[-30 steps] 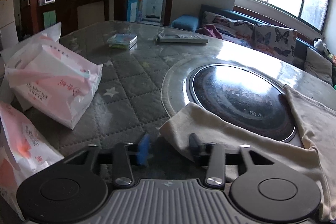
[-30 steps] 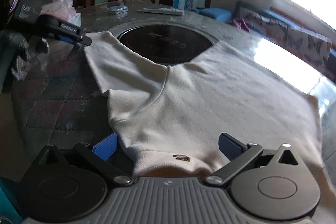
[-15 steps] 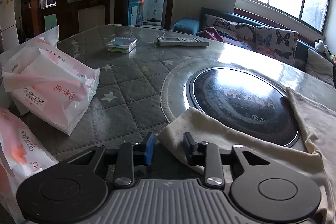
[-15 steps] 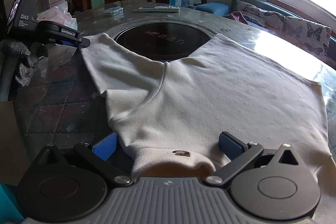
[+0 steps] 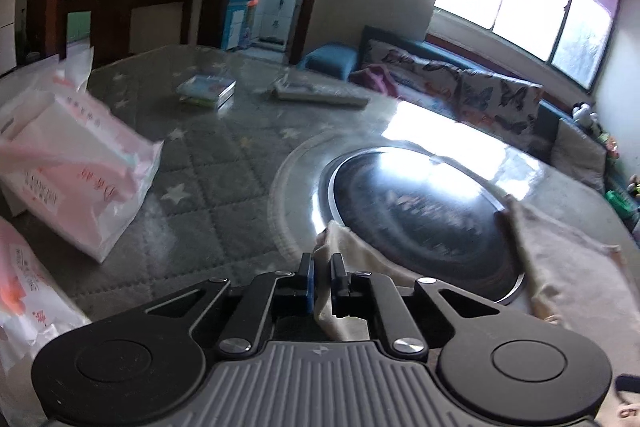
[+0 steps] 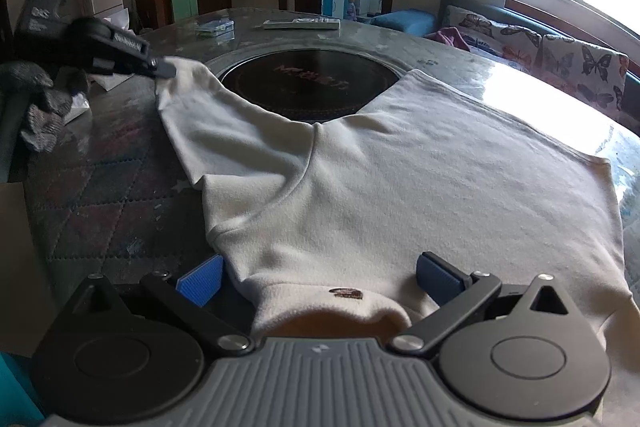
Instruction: Fold clothes
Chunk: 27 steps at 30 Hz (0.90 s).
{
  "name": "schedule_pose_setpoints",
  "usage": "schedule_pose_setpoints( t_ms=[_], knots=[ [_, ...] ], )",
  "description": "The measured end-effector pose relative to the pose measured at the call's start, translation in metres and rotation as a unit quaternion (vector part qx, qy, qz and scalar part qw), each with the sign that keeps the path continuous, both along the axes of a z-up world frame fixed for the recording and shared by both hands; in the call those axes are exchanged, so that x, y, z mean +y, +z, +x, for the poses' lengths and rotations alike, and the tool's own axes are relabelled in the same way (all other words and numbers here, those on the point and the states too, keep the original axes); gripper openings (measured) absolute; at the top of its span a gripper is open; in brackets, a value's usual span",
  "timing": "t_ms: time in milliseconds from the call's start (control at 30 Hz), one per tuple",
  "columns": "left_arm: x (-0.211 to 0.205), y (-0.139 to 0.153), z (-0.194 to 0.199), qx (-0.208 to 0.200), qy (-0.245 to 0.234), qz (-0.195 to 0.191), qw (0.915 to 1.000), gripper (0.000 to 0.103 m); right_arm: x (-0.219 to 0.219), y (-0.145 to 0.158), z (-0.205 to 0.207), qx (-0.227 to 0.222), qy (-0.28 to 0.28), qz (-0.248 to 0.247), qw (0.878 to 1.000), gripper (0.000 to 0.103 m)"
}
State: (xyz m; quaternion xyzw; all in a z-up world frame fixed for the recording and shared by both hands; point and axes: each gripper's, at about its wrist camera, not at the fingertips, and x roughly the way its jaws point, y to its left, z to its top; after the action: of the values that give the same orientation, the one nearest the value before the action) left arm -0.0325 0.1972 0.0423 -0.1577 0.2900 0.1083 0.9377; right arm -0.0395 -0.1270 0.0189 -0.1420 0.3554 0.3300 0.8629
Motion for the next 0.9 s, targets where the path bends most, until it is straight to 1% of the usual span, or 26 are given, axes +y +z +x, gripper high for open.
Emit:
schedule_pose_setpoints(
  t_ms=[133, 200, 300, 400, 500, 600, 733, 900],
  knots=[
    [-0.021, 0.027, -0.005, -0.035, -0.038, -0.005, 0.9986, 0.008, -0.001, 0.006, 0.000, 0.006, 0.001, 0.007, 1.000, 0.103],
    [-0.035, 0.040, -0.007, -0.051, -0.062, -0.008, 0.9968, 0.008, -0.004, 0.010, -0.002, 0.000, -0.004, 0.013, 1.000, 0.103],
    [-0.060, 0.057, -0.006, -0.073, -0.104, -0.011, 0.9919, 0.008, -0.012, 0.017, -0.004, -0.011, -0.016, 0.022, 1.000, 0.103],
    [-0.090, 0.068, -0.004, -0.083, -0.152, -0.017, 0.9848, 0.008, -0.022, 0.025, -0.005, -0.018, -0.027, 0.035, 0.999, 0.103],
    [-0.120, 0.071, 0.000, -0.085, -0.191, -0.020, 0.9777, 0.008, -0.035, 0.034, -0.007, -0.026, -0.043, 0.047, 0.998, 0.103],
    [-0.147, 0.071, 0.005, -0.083, -0.227, -0.021, 0.9700, 0.008, -0.052, 0.038, -0.007, -0.034, -0.072, 0.055, 0.995, 0.103],
    [-0.182, 0.062, 0.014, -0.072, -0.269, -0.024, 0.9603, 0.008, -0.080, 0.042, -0.006, -0.035, -0.121, 0.066, 0.990, 0.103],
    [-0.219, 0.046, 0.026, -0.056, -0.308, -0.029, 0.9492, 0.008, -0.119, 0.047, -0.006, -0.033, -0.182, 0.085, 0.979, 0.103]
  ],
)
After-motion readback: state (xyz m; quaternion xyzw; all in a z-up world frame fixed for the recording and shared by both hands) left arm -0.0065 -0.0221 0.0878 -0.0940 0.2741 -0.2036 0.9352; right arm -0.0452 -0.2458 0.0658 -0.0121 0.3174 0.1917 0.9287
